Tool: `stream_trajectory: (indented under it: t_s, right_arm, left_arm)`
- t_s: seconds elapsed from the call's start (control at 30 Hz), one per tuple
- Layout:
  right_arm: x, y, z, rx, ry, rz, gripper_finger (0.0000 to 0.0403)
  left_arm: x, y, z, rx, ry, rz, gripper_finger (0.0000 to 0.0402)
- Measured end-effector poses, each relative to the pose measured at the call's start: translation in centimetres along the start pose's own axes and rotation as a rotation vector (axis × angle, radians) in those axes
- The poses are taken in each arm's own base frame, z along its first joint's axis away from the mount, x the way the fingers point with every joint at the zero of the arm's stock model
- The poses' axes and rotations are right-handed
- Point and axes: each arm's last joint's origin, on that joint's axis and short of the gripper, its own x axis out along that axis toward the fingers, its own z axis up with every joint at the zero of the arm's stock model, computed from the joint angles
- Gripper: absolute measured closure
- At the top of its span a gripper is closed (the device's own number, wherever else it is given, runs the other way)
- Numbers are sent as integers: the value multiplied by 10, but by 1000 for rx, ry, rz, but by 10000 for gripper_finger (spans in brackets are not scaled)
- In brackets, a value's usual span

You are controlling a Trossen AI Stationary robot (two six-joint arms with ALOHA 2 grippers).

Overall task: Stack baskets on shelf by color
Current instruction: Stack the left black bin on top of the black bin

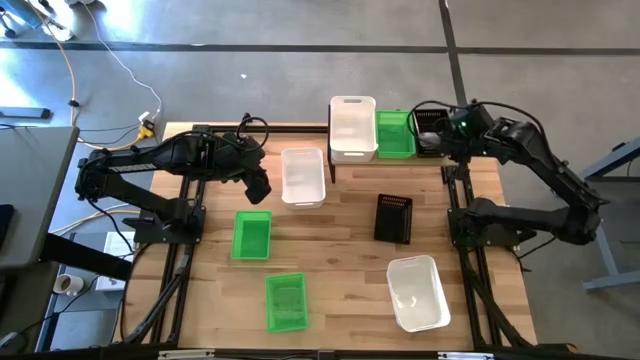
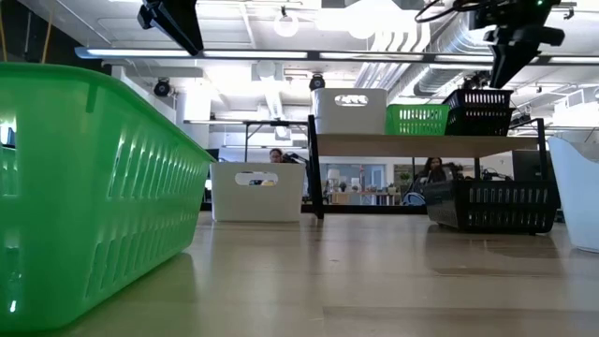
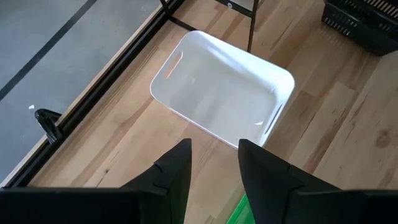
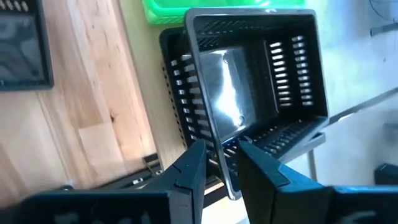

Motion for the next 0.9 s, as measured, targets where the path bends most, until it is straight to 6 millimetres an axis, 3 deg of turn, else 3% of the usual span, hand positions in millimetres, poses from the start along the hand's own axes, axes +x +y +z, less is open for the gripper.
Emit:
stream_trajectory:
  t_s: [0.43, 0.7, 0.9]
  right_arm:
    - [-3, -1, 0, 166, -25, -18, 327]
    - [-19, -7, 0, 331, -84, -78, 327]
    - [-14, -9, 4, 375, -59, -90, 327]
  left_arm:
    - [0, 0, 0, 0, 0, 0, 280]
    - [0, 0, 0, 0, 0, 0, 280]
    - [0, 0, 0, 0, 0, 0, 280]
